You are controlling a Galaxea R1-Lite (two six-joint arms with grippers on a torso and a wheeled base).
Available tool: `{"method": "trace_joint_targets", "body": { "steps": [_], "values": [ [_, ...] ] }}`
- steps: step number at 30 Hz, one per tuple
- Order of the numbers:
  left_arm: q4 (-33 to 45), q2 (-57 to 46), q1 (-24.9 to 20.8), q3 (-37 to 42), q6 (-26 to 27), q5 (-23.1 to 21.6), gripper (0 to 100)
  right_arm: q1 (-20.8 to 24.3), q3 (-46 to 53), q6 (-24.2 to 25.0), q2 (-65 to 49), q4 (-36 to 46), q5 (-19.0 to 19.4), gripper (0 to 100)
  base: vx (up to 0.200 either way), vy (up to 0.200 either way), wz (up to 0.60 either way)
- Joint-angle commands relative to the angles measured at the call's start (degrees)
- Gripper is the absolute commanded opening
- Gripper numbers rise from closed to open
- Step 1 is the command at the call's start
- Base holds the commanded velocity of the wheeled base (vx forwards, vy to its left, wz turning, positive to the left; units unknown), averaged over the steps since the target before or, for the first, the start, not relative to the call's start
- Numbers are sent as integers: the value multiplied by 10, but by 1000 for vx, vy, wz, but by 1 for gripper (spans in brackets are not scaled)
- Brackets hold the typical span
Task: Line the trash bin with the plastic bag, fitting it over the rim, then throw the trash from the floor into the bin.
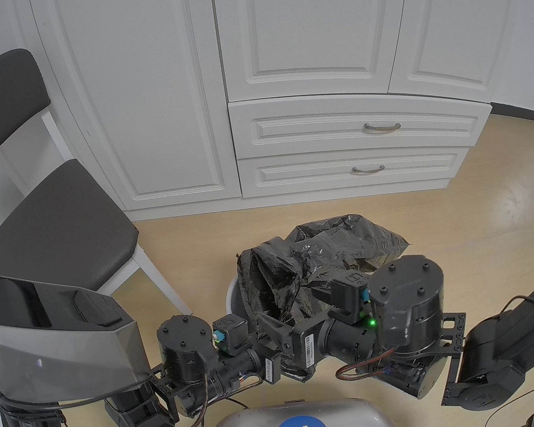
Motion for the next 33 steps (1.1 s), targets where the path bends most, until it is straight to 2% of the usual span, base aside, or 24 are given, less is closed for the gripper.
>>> {"method": "trace_joint_targets", "body": {
  "steps": [1, 2, 5, 8, 11, 13, 14, 16, 19, 21, 25, 27, 33],
  "values": [
    [0, -2, 0, 0, 0, 0, 0, 0, 18, -4, -47, 2, 3, 100, 0, 0, 0],
    [0, -2, 0, 0, 0, 0, 0, 0, 18, -4, -47, 2, 3, 100, 0, 0, 0],
    [0, -2, 0, -1, -1, 0, 0, -5, 50, -54, -133, 29, 3, 100, 0, 0, 0],
    [0, -3, 0, -1, -1, 1, 0, -13, 61, -78, -190, 56, 3, 100, 0, 0, 0],
    [-1, -6, 0, -1, -1, 1, 0, -47, 60, -94, -228, 94, 4, 100, 0, 0, 0],
    [-1, -26, -9, 0, -1, 3, 0, -94, 57, -112, -238, 105, 2, 100, 0, 0, 0],
    [-1, -28, -10, 0, -1, 4, 0, -96, 57, -114, -238, 105, 2, 100, 0, 0, 0],
    [0, -59, -23, -1, -3, 31, 0, -126, 61, -148, -251, 105, -3, 100, 0, 0, 0],
    [0, -98, -33, 0, -8, 52, 0, -143, 70, -172, -267, 108, -3, 100, 0, 0, 0],
    [0, -119, -40, 1, -15, 56, 0, -152, 73, -180, -273, 111, -4, 100, 0, 0, 0],
    [12, -166, -63, -2, -25, 72, 0, -199, 76, -203, -270, 112, -4, 100, 0, 0, 0],
    [20, -178, -73, -8, -32, 85, 0, -210, 76, -206, -268, 113, -4, 100, 0, 0, 0],
    [23, -207, -98, -11, -76, 87, 0, -231, 73, -208, -259, 113, -3, 100, 0, 0, 0]
  ]
}}
